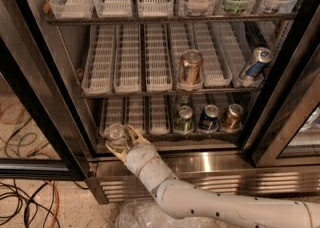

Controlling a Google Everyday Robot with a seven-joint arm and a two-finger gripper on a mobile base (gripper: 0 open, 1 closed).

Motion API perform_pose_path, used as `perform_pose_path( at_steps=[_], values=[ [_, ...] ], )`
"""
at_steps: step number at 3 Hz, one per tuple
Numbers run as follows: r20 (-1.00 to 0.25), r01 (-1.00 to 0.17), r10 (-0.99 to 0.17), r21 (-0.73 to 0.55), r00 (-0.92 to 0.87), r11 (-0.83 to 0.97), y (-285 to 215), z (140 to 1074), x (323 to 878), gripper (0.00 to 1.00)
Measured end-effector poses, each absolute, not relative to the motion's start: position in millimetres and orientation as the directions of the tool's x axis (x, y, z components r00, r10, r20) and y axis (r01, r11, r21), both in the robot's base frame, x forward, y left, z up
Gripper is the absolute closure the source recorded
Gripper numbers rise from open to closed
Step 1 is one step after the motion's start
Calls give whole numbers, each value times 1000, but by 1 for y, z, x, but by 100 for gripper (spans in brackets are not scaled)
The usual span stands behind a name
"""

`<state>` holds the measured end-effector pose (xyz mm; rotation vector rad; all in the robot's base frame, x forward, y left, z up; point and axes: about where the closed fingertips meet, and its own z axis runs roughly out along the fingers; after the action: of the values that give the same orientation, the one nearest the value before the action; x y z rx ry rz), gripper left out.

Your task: Pick 7up can from bottom shelf of fridge

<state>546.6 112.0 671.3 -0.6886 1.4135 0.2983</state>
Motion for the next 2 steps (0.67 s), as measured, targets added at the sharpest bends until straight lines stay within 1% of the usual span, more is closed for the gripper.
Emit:
perform_pose_path(
  at_steps=[2],
  values=[
    [-962,-554,-221,-274,161,786,92,681,530,100]
  ],
)
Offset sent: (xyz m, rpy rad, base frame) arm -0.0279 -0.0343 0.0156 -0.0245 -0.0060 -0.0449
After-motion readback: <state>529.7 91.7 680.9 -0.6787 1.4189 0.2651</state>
